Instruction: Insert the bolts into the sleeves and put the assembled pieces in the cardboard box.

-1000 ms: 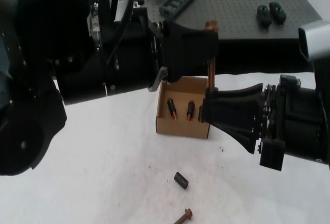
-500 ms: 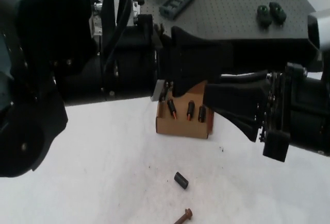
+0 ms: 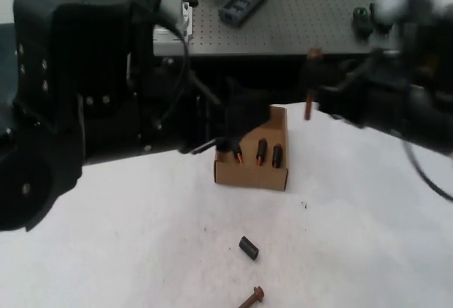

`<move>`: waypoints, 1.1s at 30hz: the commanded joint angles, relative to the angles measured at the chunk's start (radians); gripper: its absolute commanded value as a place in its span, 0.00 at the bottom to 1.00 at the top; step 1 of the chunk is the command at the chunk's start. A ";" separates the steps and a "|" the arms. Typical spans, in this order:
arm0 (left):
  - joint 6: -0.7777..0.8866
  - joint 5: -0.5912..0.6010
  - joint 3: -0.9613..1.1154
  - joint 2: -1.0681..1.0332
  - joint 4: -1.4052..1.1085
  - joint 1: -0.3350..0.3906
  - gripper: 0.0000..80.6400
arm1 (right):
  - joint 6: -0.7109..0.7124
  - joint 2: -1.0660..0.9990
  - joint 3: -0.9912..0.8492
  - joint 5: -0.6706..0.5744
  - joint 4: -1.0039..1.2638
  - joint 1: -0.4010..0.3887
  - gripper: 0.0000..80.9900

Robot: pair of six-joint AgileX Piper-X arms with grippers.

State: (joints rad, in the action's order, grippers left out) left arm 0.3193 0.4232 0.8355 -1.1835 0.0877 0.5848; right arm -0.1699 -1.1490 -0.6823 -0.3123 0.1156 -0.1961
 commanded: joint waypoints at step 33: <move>-0.183 -0.195 -0.025 0.007 0.327 -0.043 0.61 | 0.305 -0.923 -0.948 0.215 -0.831 -0.038 0.42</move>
State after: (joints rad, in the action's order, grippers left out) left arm 0.1248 0.2366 0.8092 -1.1835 0.4166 0.5452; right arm 0.1226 -2.1281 -1.6200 -0.0536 -0.6341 -0.2353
